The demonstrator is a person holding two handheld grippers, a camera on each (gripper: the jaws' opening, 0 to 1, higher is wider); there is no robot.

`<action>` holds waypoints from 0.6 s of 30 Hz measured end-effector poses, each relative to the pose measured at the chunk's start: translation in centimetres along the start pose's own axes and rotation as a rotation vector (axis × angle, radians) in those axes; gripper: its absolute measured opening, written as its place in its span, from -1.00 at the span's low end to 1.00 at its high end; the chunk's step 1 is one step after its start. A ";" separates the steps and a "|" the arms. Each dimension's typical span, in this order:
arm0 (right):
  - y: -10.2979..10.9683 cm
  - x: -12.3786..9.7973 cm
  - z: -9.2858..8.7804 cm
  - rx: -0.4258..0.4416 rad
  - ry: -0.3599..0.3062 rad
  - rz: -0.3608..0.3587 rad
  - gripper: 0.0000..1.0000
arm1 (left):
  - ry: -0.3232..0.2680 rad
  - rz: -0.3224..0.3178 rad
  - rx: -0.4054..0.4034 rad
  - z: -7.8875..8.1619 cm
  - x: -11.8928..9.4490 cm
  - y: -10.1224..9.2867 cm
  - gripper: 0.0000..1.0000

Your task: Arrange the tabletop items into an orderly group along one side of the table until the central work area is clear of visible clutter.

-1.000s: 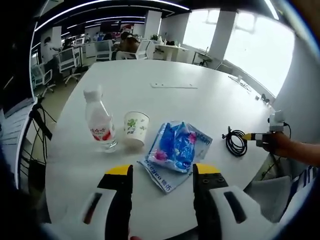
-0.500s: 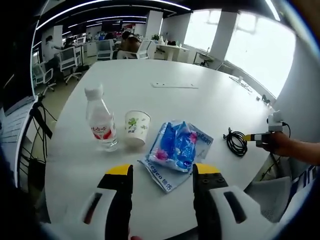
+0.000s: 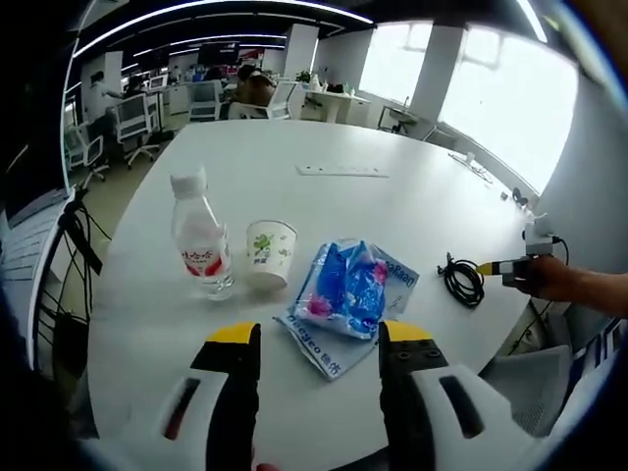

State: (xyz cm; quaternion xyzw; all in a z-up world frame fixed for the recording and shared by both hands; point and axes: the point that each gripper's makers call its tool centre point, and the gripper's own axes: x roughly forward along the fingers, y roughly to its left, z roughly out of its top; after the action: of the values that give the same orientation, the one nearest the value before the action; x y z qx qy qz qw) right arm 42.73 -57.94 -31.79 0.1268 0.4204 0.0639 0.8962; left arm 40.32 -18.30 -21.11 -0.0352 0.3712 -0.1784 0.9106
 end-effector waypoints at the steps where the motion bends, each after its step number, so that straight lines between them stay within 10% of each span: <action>1: -0.1 -0.1 0.0 -0.003 0.002 -0.003 -0.99 | -0.001 -0.001 0.001 0.0 0.0 0.0 -0.04; 18: 0.2 -1.0 2.1 -0.048 -0.033 -0.011 -1.00 | -0.027 -0.001 -0.023 0.3 -0.6 0.8 -0.04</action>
State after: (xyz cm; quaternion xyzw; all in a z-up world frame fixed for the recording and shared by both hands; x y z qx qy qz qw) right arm 43.70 -58.37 -29.69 0.1039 0.4048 0.0668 0.9060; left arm 40.36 -17.38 -20.69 -0.0482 0.3609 -0.1743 0.9149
